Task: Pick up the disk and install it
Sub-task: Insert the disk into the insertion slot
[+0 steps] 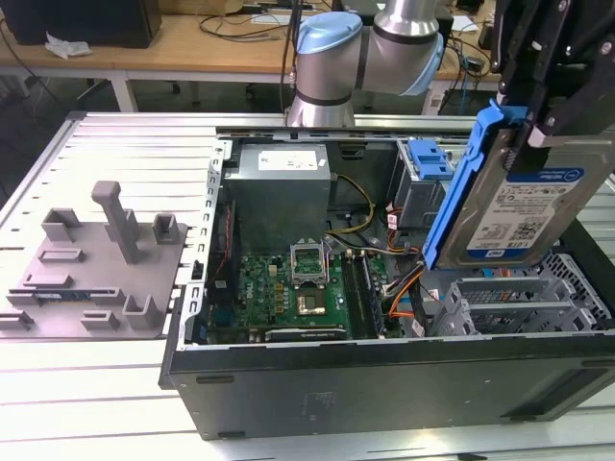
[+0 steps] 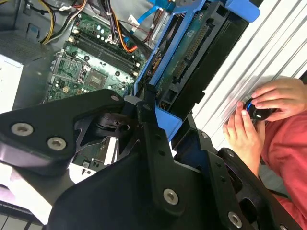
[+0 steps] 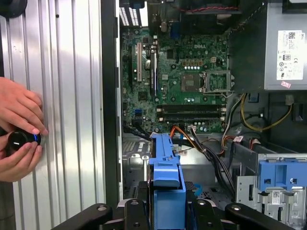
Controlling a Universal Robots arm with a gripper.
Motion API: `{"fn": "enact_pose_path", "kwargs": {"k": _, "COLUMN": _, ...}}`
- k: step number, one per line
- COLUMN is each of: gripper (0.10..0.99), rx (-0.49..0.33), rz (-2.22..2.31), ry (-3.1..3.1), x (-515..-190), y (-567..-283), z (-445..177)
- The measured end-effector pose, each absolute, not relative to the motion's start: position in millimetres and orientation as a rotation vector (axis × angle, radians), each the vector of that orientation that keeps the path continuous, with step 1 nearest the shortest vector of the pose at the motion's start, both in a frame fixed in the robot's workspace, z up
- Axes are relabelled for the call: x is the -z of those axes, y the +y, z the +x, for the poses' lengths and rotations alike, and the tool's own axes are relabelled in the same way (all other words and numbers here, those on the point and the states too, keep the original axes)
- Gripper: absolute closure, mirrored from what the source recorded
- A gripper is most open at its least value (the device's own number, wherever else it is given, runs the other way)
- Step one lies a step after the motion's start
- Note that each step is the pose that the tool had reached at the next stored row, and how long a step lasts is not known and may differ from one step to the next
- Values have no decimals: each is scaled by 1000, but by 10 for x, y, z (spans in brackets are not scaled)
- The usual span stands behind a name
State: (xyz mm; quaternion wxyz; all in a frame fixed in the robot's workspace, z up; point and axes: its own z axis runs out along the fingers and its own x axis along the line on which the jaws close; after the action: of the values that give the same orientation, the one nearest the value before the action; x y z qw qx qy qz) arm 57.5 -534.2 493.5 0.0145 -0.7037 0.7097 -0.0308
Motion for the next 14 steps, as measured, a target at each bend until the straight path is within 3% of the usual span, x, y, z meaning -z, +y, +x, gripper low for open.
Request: {"fn": "enact_pose_path", "kwargs": {"k": 14, "gripper": 718, "rx": 96, "rz": -2190, "ry": 2209, "x": -4913, "y": -5342, "z": 914}}
